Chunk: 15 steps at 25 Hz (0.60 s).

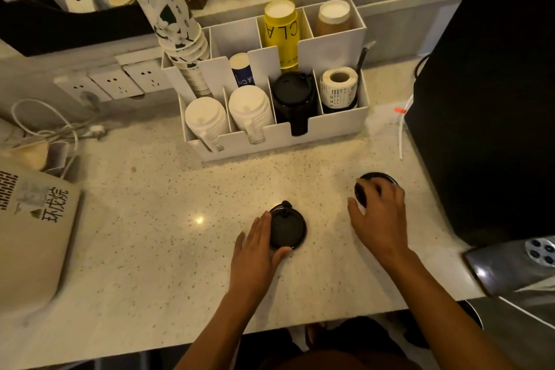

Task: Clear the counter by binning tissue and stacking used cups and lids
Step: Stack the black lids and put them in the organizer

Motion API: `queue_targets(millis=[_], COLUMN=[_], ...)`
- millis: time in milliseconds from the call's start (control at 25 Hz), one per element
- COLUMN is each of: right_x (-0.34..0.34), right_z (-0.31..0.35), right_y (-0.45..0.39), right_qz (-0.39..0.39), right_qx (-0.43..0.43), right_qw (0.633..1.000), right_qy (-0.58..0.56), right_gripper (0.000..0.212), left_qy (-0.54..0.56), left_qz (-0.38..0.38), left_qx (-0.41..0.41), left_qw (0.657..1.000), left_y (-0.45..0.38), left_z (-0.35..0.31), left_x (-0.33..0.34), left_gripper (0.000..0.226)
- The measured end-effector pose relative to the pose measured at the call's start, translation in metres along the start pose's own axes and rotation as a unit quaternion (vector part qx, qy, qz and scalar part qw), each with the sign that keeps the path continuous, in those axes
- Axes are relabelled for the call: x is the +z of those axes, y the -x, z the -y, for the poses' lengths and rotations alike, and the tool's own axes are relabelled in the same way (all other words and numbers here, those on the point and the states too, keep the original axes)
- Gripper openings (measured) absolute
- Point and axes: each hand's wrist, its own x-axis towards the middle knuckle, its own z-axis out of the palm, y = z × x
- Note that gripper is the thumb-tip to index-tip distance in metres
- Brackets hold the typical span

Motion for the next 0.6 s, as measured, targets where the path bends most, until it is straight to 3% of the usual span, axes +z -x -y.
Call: queue_targets(millis=[200, 400, 600], right_x=[-0.003, 0.007, 0.004], right_z=[-0.016, -0.019, -0.015], right_y=[-0.015, -0.019, -0.012], right_qz=[0.011, 0.025, 0.04], right_qx=[0.107, 0.103, 0.051], right_qw=[0.994, 0.994, 0.993], right_qy=[0.035, 0.01, -0.1], right_gripper=[0.077, 0.092, 0.102], left_qy=[0.004, 0.033, 0.161], left_qz=[0.015, 0.01, 0.017], left_qx=[-0.013, -0.014, -0.039], left_qw=[1.0, 0.999, 0.986], left_y=[0.001, 0.0, -0.004], left_z=[-0.002, -0.003, -0.01], left_x=[-0.002, -0.004, -0.015], left_gripper=[0.089, 0.087, 0.087])
